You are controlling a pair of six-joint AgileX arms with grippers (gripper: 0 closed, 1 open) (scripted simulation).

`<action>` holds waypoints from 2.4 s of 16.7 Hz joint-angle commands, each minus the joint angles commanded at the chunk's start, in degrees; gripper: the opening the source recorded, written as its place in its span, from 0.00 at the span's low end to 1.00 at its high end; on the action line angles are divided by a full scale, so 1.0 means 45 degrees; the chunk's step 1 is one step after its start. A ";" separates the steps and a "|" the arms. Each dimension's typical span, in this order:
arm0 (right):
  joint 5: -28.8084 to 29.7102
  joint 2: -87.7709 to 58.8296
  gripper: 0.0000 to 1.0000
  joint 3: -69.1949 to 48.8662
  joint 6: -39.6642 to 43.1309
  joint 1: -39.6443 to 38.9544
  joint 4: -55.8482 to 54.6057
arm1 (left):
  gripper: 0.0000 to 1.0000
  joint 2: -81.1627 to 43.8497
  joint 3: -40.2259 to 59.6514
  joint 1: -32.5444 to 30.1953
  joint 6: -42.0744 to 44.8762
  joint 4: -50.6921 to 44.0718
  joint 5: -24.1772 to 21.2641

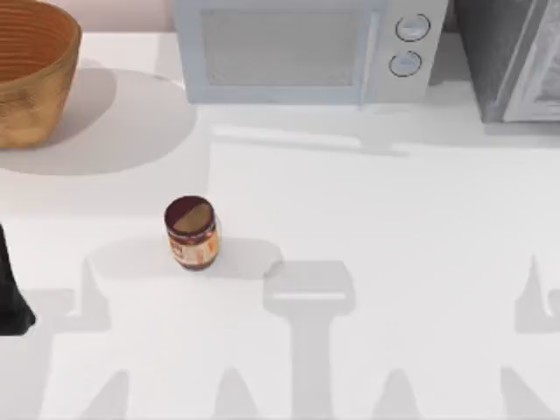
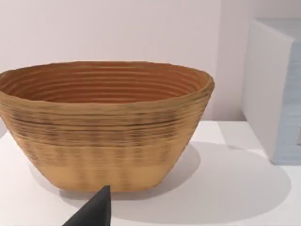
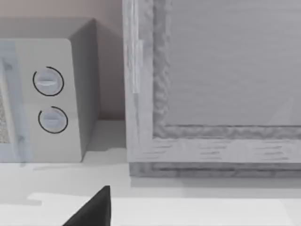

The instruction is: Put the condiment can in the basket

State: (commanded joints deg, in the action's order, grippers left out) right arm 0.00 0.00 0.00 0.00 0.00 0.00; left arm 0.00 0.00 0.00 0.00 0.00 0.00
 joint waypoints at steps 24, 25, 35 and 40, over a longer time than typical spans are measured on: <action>0.0000 0.0000 1.00 0.0000 0.0000 0.0000 0.0000 | 1.00 -1.3468 0.4704 0.2993 0.9848 -0.1036 -0.8825; 0.0000 0.0000 1.00 0.0000 0.0000 0.0000 0.0000 | 1.00 -1.4121 0.4935 0.3111 1.0276 -0.1142 -0.9201; 0.0000 0.0000 1.00 0.0000 0.0000 0.0000 0.0000 | 1.00 -2.0075 0.7383 0.3676 1.4362 -0.2258 -1.2928; 0.0000 0.0000 1.00 0.0000 0.0000 0.0000 0.0000 | 1.00 -2.2585 0.8725 0.3516 1.6254 -0.2847 -1.4613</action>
State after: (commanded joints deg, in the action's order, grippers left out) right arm 0.00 0.00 0.00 0.00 0.00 0.00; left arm -101.63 39.26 15.82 73.14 -12.81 -65.76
